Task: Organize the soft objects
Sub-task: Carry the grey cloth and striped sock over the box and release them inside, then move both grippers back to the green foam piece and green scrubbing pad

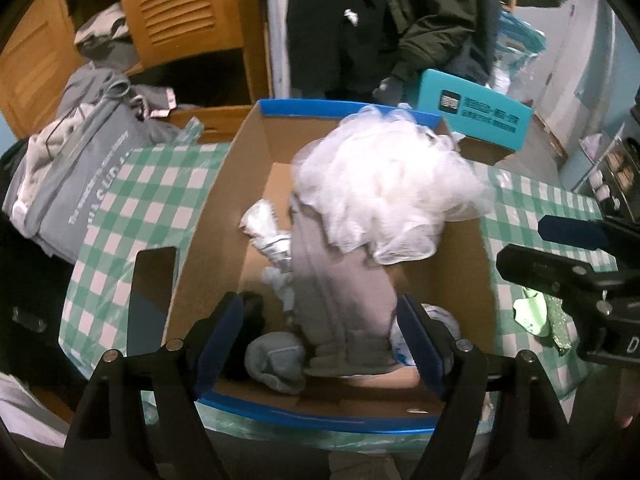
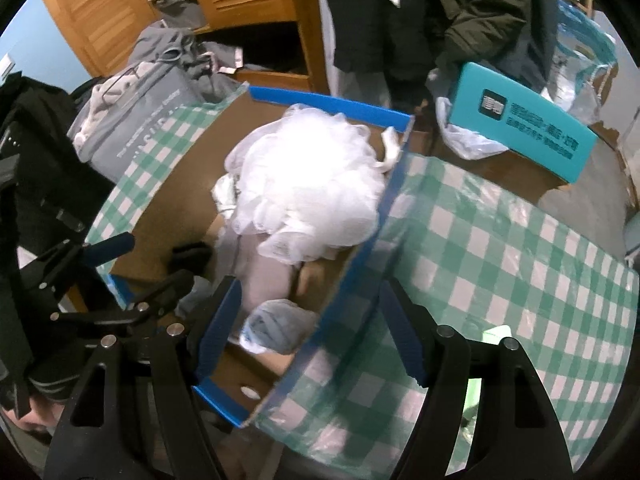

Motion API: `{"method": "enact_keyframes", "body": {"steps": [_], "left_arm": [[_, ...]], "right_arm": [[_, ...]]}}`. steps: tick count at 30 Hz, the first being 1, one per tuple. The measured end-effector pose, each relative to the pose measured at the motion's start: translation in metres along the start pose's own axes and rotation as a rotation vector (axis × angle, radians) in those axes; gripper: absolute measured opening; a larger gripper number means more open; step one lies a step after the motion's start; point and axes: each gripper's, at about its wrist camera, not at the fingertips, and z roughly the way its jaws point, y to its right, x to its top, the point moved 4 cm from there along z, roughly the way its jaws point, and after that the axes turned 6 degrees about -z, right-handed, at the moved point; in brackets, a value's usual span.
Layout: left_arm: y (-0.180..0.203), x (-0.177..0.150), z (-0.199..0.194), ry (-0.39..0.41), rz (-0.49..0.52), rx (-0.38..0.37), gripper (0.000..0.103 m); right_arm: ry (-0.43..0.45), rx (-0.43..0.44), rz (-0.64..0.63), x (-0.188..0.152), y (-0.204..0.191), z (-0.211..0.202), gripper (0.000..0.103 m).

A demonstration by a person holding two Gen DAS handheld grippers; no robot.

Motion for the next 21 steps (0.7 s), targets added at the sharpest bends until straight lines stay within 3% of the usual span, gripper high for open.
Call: {"method": "enact_keyframes", "body": {"steps": [21], "left_arm": [[0.07,-0.005,-0.009,0.014,0.146,-0.03,0.08]], "right_arm": [[0.047,-0.065,0.106,-0.032,0.065,-0.041,0.073]]}}
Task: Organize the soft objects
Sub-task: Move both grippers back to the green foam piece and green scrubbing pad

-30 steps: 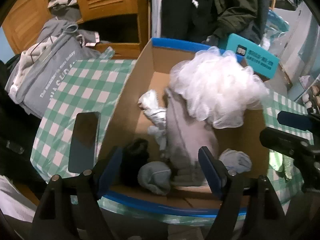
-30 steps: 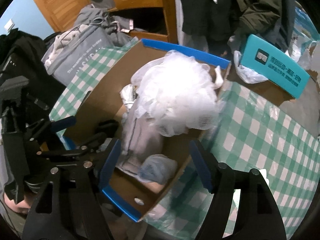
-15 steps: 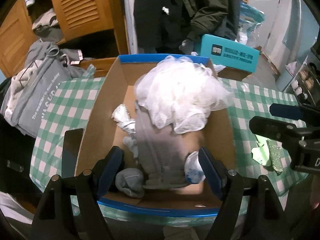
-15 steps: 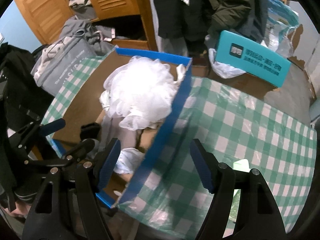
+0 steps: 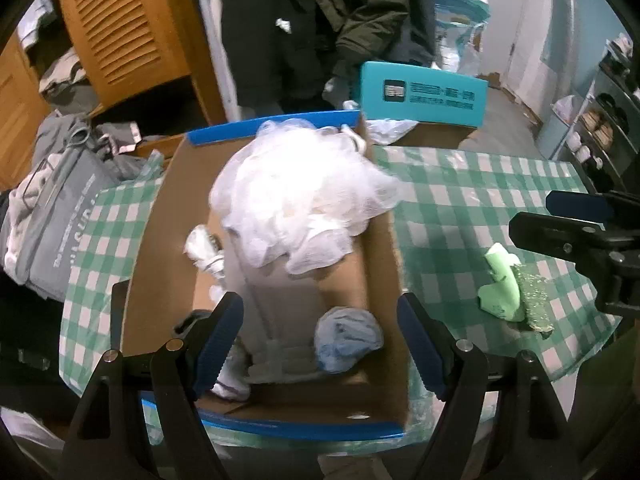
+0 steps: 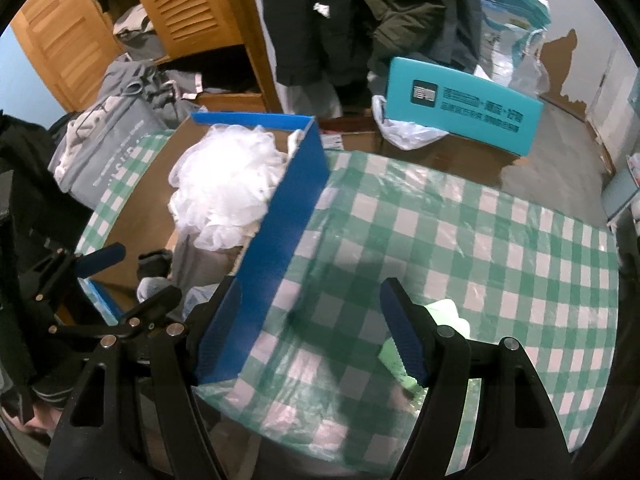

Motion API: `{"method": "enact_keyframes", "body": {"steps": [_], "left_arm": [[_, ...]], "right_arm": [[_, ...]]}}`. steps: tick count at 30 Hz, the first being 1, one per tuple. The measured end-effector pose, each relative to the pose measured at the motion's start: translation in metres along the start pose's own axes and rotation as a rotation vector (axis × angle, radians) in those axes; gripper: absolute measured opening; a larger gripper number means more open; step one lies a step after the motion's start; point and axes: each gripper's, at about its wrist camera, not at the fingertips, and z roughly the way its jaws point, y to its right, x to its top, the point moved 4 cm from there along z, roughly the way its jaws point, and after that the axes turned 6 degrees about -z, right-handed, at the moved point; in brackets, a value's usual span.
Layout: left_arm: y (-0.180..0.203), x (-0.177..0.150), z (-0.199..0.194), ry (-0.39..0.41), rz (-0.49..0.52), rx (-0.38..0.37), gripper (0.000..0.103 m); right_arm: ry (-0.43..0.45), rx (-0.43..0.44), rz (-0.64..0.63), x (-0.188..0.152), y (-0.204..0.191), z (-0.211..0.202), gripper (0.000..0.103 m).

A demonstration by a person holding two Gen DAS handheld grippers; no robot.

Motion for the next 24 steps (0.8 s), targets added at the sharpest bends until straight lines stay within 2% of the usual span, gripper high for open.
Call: {"method": "enact_keyframes", "body": {"steps": [12,24], "left_arm": [[0.043,0.001,0.003,-0.014,0.07,-0.02,0.08],[0.095,-0.009,0.021,-0.06,0.17,-0.034,0.08]], "right_arm": [[0.01,-0.035,0.071,-0.022,0.045,-0.014,0.073],[-0.033,-0.081,0.154,-0.051,0.095,-0.011,0.073]]}}
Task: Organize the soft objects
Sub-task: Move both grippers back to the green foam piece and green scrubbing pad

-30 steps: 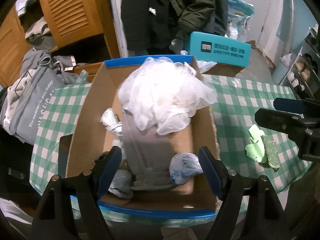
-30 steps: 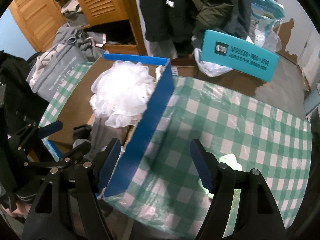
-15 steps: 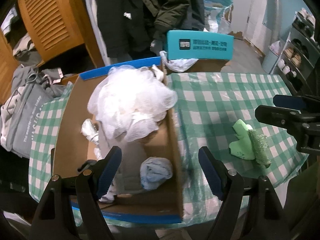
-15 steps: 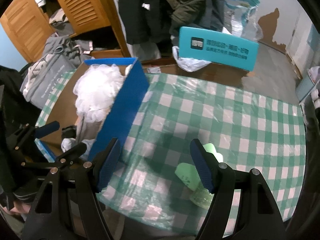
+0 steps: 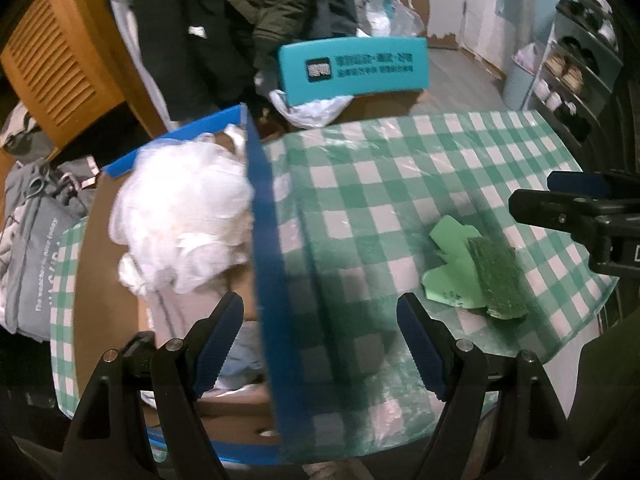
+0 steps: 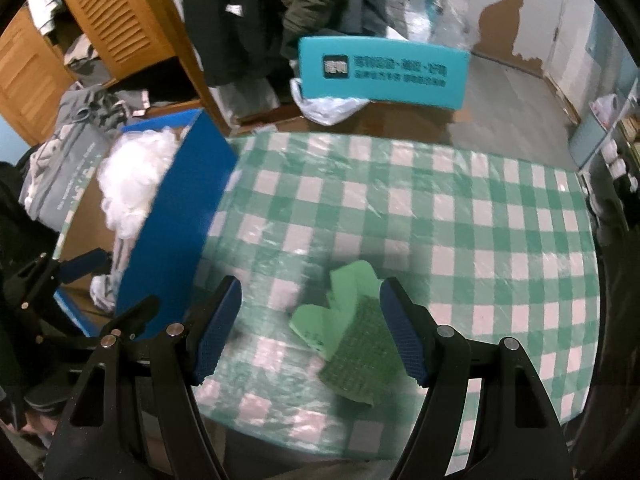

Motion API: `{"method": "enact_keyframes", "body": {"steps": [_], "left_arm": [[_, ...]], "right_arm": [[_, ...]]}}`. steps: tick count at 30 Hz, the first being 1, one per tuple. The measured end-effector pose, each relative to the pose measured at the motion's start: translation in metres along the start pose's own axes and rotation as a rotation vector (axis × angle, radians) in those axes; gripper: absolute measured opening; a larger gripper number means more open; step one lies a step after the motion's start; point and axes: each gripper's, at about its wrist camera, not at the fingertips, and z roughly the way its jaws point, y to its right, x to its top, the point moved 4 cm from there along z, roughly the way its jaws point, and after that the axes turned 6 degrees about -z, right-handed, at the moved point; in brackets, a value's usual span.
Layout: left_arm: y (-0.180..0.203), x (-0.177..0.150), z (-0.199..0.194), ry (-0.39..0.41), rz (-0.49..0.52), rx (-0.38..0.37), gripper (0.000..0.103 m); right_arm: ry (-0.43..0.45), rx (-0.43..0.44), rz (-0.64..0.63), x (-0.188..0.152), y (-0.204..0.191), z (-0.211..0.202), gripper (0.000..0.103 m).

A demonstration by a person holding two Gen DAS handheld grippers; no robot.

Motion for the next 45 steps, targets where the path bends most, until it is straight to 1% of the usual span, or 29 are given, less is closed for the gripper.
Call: {"method": "enact_keyframes", "body": {"steps": [10,18,21,26,31,34,37,45], "left_arm": [[0.03,-0.008,0.028,-0.069,0.043,-0.015,0.08],[0.035,-0.017,0.051,-0.137,0.014,-0.029,0.081],[0.039,-0.019,0.055,-0.14,0.046,-0.008,0.085],[0.043,-0.023,0.056,-0.129,0.076,0.013,0.086],[0.045,-0.022,0.051,-0.122,0.057,-0.032,0.086],[0.048,-0.025,0.053,-0.136,0.054,-0.047,0.085],[0.051,-0.031,0.058,-0.168,0.039,-0.075,0.085],[0.052,-0.037,0.073,-0.223,0.011,-0.082,0.085]], "right_arm": [[-0.092,-0.026,0.028,-0.029,0.024,0.027,0.073],[-0.167,-0.027,0.017,-0.047,0.027,0.05,0.073],[-0.196,-0.022,0.011,-0.053,0.023,0.06,0.073],[-0.237,-0.026,-0.004,-0.062,0.02,0.073,0.073],[-0.255,-0.035,-0.001,-0.068,0.024,0.075,0.073],[-0.261,-0.038,-0.009,-0.072,0.026,0.073,0.073],[-0.272,-0.045,-0.033,-0.079,0.027,0.07,0.073],[-0.294,-0.038,-0.126,-0.094,0.016,0.071,0.073]]}}
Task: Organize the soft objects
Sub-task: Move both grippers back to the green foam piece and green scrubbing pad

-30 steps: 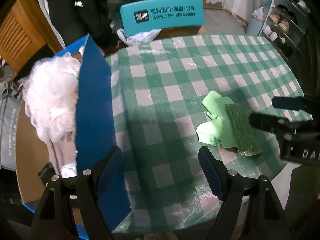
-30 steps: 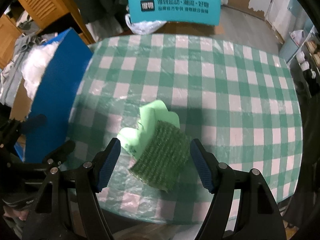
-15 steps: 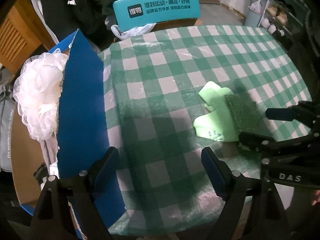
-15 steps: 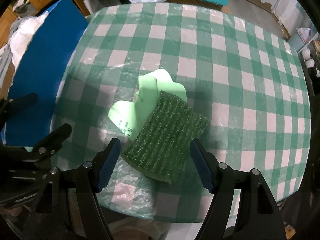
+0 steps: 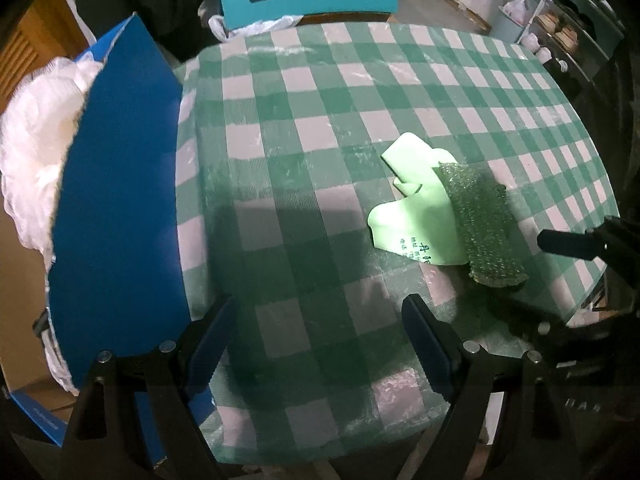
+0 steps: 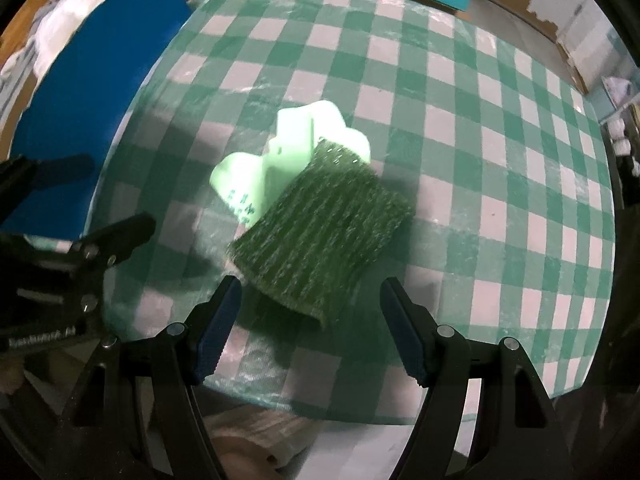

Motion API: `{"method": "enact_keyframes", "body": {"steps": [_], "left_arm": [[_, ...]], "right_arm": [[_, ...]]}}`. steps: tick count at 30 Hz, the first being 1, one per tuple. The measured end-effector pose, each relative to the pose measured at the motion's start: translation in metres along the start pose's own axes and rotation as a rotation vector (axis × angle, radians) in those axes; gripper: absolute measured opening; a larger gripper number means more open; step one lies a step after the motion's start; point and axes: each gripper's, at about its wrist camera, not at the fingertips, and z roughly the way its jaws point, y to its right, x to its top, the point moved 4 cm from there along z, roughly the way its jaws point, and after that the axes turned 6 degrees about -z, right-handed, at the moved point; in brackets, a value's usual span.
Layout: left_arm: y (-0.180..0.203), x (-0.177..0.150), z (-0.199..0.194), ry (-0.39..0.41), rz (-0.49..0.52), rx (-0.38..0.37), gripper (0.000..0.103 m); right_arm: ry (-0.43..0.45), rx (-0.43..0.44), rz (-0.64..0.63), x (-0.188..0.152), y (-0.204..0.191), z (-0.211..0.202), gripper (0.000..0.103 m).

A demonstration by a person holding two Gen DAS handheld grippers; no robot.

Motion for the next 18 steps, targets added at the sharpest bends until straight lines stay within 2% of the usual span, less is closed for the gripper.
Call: {"method": "enact_keyframes", "body": {"steps": [6,7,8,9,11,13,18], "left_arm": [[0.004,0.001,0.002,-0.001,0.006,-0.002,0.085],[0.005,0.002,0.003,-0.003,0.007,-0.002,0.085],[0.005,0.002,0.003,-0.005,0.008,-0.003,0.085],[0.005,0.002,0.004,-0.007,0.008,-0.003,0.085],[0.006,0.003,0.004,-0.009,0.009,-0.002,0.085],[0.007,0.004,0.004,-0.008,0.009,0.0,0.085],[0.015,0.009,0.004,0.001,0.02,-0.002,0.085]], "right_arm": [[-0.024,-0.029,-0.019,0.001,-0.001,0.017,0.072],[-0.028,-0.028,-0.017,0.001,0.0,0.02,0.064],[-0.03,-0.024,-0.012,0.002,0.002,0.022,0.05],[-0.035,-0.015,-0.001,0.002,0.004,0.024,0.043],[-0.028,0.009,0.038,0.002,0.012,0.023,0.022],[0.001,0.024,0.086,0.002,0.023,0.017,0.016],[0.057,0.022,0.207,0.001,0.058,0.005,0.014]]}}
